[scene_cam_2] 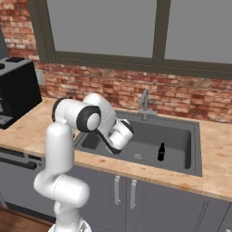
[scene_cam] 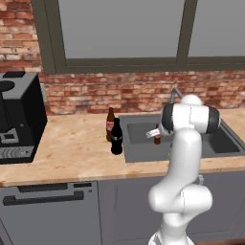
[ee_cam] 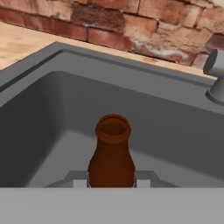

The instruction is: Place the large bottle from the dining counter next to the other large bottle outside the sink, and place the small bottle from the dining counter next to the other small bottle inside the sink.

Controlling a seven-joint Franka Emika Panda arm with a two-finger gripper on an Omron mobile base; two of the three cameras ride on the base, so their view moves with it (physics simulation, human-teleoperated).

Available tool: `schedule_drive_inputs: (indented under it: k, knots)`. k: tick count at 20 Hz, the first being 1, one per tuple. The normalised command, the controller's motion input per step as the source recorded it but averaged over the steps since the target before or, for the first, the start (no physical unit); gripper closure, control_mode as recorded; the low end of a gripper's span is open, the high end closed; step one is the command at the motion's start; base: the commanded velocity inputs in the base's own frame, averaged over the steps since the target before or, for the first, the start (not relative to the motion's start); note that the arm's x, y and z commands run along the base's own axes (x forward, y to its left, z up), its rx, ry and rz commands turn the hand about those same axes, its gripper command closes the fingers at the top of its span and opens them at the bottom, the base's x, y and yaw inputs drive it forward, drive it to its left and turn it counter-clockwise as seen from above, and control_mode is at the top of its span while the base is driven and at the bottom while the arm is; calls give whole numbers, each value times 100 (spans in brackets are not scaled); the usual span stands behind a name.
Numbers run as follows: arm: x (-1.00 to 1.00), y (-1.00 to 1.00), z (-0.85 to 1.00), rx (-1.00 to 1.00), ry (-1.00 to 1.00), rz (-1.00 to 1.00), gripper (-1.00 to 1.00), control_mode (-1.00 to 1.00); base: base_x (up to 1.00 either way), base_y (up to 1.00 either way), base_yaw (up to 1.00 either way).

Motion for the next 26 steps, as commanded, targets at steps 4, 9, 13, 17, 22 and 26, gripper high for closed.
schedule_drive_inputs:
  k: [4,9,13,17,22,26]
  knots:
    - [15,-2,-26,0,0,3,100,-100,0,0,0]
    - [24,-3,-14,0,0,4,100,-100,0,0,0]
    - [29,-8,-7,0,0,4,100,-100,0,0,0]
    - [33,-9,-7,0,0,4,100,-100,0,0,0]
    - [41,-8,-6,0,0,5,100,-100,0,0,0]
    - [42,-1,-10,0,0,5,100,-100,0,0,0]
